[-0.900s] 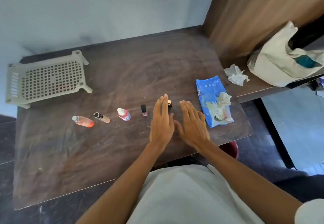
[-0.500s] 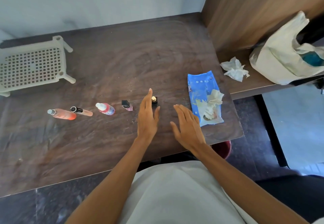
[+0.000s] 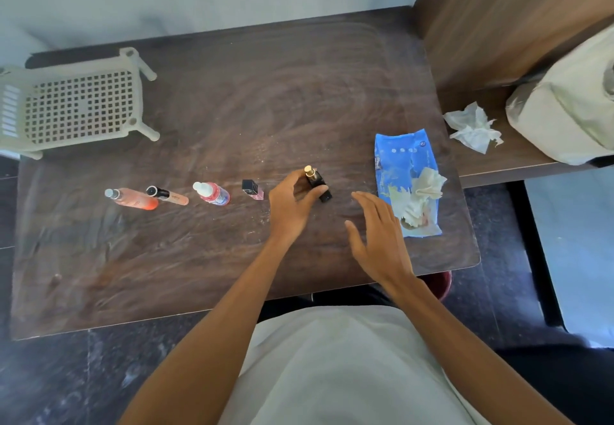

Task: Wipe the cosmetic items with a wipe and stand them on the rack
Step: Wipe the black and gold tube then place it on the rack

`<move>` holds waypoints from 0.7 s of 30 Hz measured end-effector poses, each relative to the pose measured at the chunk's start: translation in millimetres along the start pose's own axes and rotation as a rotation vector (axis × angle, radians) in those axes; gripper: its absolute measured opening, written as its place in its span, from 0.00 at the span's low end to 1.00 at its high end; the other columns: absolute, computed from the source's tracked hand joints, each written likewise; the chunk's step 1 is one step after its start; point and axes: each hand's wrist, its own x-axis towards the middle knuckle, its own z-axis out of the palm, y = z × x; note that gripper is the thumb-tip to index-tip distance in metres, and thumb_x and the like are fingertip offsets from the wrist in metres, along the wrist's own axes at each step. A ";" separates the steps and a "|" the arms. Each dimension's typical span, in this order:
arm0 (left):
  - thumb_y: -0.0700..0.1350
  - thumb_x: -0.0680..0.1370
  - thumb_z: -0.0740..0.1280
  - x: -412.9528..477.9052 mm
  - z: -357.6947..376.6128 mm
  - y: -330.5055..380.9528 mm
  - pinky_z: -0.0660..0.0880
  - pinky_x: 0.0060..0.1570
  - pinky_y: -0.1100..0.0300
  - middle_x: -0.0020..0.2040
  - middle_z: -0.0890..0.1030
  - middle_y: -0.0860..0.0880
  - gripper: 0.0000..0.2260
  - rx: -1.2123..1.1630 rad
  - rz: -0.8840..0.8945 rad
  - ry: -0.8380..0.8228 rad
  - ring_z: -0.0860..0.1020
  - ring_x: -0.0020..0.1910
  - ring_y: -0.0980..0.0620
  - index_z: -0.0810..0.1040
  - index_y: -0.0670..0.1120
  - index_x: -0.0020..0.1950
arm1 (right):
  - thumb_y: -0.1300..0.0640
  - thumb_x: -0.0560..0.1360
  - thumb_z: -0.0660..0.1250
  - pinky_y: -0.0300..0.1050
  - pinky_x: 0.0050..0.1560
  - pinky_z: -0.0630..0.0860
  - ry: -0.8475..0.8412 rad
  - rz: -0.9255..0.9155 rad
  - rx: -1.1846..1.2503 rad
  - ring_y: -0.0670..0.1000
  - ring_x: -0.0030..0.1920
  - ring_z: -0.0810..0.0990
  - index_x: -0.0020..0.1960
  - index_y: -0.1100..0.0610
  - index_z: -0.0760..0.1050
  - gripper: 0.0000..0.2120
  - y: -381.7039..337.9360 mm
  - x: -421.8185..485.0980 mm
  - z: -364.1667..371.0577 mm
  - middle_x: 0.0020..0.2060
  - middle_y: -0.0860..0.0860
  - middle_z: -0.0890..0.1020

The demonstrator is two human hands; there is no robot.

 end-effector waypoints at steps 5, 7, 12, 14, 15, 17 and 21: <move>0.45 0.73 0.77 -3.6 4.7 9.8 0.80 0.51 0.59 0.45 0.86 0.52 0.08 -0.256 -0.208 -0.066 0.84 0.46 0.58 0.82 0.49 0.50 | 0.57 0.79 0.67 0.42 0.69 0.65 0.016 0.028 0.104 0.48 0.68 0.68 0.73 0.56 0.67 0.24 -3.6 -3.9 -3.8 0.67 0.50 0.73; 0.44 0.75 0.76 -7.7 7.9 11.0 0.81 0.55 0.53 0.48 0.86 0.47 0.07 -0.379 -0.291 -0.098 0.85 0.51 0.48 0.82 0.47 0.52 | 0.58 0.79 0.67 0.37 0.68 0.62 0.013 0.040 0.121 0.47 0.68 0.68 0.73 0.56 0.67 0.24 -3.8 -5.8 -4.3 0.66 0.50 0.73; 0.41 0.78 0.71 -15.6 15.7 13.5 0.83 0.51 0.53 0.50 0.83 0.41 0.10 -0.559 -0.412 -0.109 0.85 0.49 0.46 0.80 0.38 0.57 | 0.58 0.79 0.67 0.38 0.66 0.66 0.067 0.085 0.144 0.48 0.65 0.72 0.70 0.57 0.70 0.20 5.8 -10.8 -10.4 0.62 0.50 0.77; 0.41 0.79 0.70 -17.6 19.0 12.9 0.83 0.49 0.55 0.49 0.84 0.42 0.09 -0.571 -0.424 -0.128 0.85 0.46 0.48 0.80 0.38 0.56 | 0.59 0.79 0.66 0.37 0.65 0.66 0.118 0.116 0.116 0.50 0.62 0.73 0.68 0.58 0.72 0.17 15.5 -9.9 -15.6 0.59 0.51 0.78; 0.41 0.79 0.70 -18.7 20.3 12.2 0.83 0.48 0.56 0.48 0.84 0.42 0.08 -0.569 -0.430 -0.136 0.85 0.46 0.49 0.80 0.38 0.56 | 0.59 0.80 0.66 0.39 0.64 0.68 0.141 0.146 0.102 0.51 0.61 0.74 0.67 0.59 0.73 0.16 21.8 -8.6 -18.5 0.59 0.52 0.79; 0.41 0.79 0.70 -20.5 23.4 11.1 0.83 0.49 0.56 0.48 0.84 0.43 0.08 -0.570 -0.439 -0.151 0.85 0.48 0.48 0.80 0.39 0.56 | 0.59 0.80 0.65 0.45 0.63 0.71 0.179 0.201 0.064 0.54 0.60 0.74 0.66 0.60 0.74 0.15 35.5 -3.7 -25.7 0.59 0.53 0.79; 0.42 0.79 0.70 -22.5 27.7 10.3 0.82 0.53 0.52 0.50 0.85 0.45 0.10 -0.569 -0.454 -0.179 0.84 0.52 0.46 0.81 0.40 0.58 | 0.62 0.78 0.65 0.43 0.58 0.69 0.238 0.275 -0.107 0.56 0.60 0.71 0.66 0.59 0.73 0.16 61.4 10.0 -43.6 0.61 0.54 0.76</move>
